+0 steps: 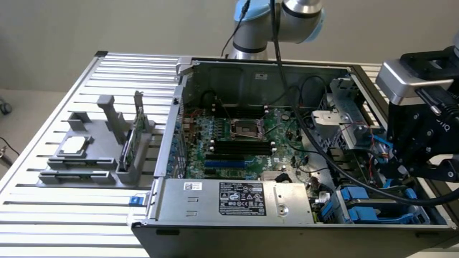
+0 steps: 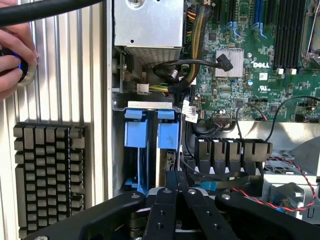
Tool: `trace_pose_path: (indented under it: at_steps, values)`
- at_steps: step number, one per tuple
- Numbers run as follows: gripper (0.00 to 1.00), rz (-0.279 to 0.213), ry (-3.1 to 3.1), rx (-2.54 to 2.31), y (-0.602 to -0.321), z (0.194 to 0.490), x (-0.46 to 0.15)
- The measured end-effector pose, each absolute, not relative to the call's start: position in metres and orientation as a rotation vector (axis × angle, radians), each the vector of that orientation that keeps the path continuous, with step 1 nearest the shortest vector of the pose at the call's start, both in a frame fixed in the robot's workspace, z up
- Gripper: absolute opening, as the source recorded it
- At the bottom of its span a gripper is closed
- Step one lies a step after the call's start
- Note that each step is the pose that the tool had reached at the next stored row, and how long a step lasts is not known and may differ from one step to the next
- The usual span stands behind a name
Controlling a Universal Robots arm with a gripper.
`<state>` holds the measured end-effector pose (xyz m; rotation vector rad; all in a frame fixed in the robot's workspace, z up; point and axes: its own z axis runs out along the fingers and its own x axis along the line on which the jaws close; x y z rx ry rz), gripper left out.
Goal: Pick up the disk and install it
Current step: 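Insert the first disk wire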
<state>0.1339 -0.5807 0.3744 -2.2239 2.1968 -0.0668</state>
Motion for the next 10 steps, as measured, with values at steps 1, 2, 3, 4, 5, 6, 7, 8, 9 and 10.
trace_pose_path:
  at_steps: [1,2,3,4,5,6,7,8,9,10]
  values:
    - [0.11,-0.066,2.210,-2.211,-0.5807,0.3745,0.1339]
    - [0.11,-0.065,2.224,-2.196,-0.5807,0.3744,0.1339]
    - [0.11,-0.065,2.239,-2.180,-0.5807,0.3744,0.1339]
    - [0.11,-0.064,2.254,-2.164,-0.5807,0.3743,0.1339]
    - [0.11,-0.064,2.269,-2.148,-0.5807,0.3743,0.1339]
    - [0.11,-0.063,2.284,-2.133,-0.5807,0.3744,0.1339]
    - [0.11,-0.062,2.299,-2.116,-0.5807,0.3743,0.1339]
    - [0.11,-0.062,2.313,-2.100,-0.5807,0.3743,0.1339]
    - [0.11,-0.061,2.328,-2.084,-0.5807,0.3743,0.1339]
    - [0.11,-0.060,2.342,-2.068,-0.5807,0.3743,0.1339]
